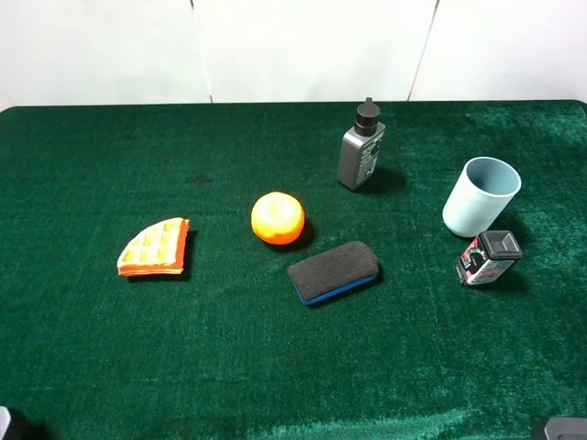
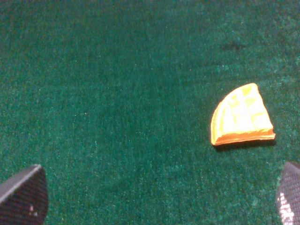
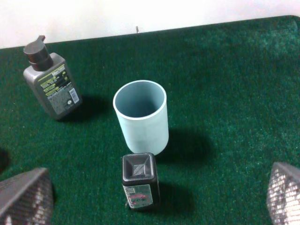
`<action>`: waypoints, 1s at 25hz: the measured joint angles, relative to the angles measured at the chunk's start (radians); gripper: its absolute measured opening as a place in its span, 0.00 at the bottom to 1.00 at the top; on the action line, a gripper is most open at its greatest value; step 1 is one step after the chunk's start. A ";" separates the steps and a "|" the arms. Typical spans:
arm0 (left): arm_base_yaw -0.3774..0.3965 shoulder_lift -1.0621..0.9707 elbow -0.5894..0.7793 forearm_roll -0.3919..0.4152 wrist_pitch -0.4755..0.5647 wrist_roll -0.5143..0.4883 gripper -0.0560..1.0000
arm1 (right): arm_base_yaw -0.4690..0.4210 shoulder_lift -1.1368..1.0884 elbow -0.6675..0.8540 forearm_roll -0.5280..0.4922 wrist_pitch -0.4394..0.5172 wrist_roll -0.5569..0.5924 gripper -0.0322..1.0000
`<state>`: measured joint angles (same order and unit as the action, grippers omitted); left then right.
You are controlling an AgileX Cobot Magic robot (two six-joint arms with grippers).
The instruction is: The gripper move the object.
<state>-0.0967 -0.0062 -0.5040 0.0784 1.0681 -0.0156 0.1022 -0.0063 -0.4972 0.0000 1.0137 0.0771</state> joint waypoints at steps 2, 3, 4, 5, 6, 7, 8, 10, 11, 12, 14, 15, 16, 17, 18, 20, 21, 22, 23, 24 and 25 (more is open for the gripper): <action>0.000 0.000 0.000 0.000 0.000 0.000 0.99 | 0.000 0.000 0.000 0.000 0.000 0.000 0.70; 0.000 0.000 0.000 0.000 0.000 0.000 0.99 | 0.000 0.000 0.000 0.000 0.000 0.000 0.70; 0.000 0.000 0.000 0.000 0.000 0.000 0.99 | 0.000 0.000 0.000 0.000 0.000 0.000 0.70; 0.000 0.000 0.000 0.000 0.000 0.000 0.99 | 0.000 0.000 0.000 0.000 0.000 0.000 0.70; 0.000 0.000 0.000 0.000 0.000 0.000 0.99 | 0.000 0.000 0.000 0.000 0.000 0.000 0.70; 0.000 0.000 0.000 0.000 0.000 0.000 0.99 | 0.000 0.000 0.000 0.000 0.000 0.000 0.70; 0.000 0.000 0.000 0.000 0.000 0.000 0.99 | 0.000 0.000 0.000 0.000 0.000 0.000 0.70; 0.000 0.000 0.000 0.000 0.000 0.000 0.99 | 0.000 0.000 0.000 0.000 -0.001 0.000 0.70; 0.000 0.000 0.000 0.000 0.000 0.000 0.99 | 0.000 0.000 0.000 0.000 -0.001 0.000 0.70; 0.000 0.000 0.000 0.000 0.000 0.000 0.99 | 0.000 0.000 0.000 0.000 -0.001 0.000 0.70; 0.000 0.000 0.000 0.000 0.000 0.001 0.99 | 0.000 0.000 0.000 0.000 -0.001 0.000 0.70; 0.000 0.000 0.000 0.000 0.000 0.002 0.99 | 0.000 0.000 0.000 0.000 -0.001 0.000 0.70; 0.000 0.000 0.000 0.000 0.000 0.002 0.99 | 0.000 0.000 0.000 0.000 -0.001 0.000 0.70; 0.000 0.000 0.000 0.000 0.000 0.002 0.99 | 0.000 0.000 0.000 0.000 -0.001 0.000 0.70; 0.000 0.000 0.000 0.000 0.000 0.002 0.99 | 0.000 0.000 0.000 0.000 -0.001 0.000 0.70; 0.000 0.000 0.000 0.000 0.000 0.003 0.99 | 0.000 0.000 0.000 0.000 -0.001 0.000 0.70; 0.000 0.000 0.000 0.000 0.000 0.003 0.99 | 0.000 0.000 0.000 0.000 -0.001 0.000 0.70; 0.000 0.000 0.000 0.000 0.000 0.003 0.99 | 0.000 0.000 0.000 0.000 -0.001 0.000 0.70; 0.000 0.000 0.000 0.000 0.000 0.003 0.99 | 0.000 0.000 0.000 0.000 -0.001 0.000 0.70; 0.000 0.000 0.000 0.000 0.000 0.003 0.99 | 0.000 0.000 0.000 0.000 -0.001 0.000 0.70; 0.000 0.000 0.000 0.000 0.000 0.003 0.99 | 0.000 0.000 0.000 0.000 -0.001 0.000 0.70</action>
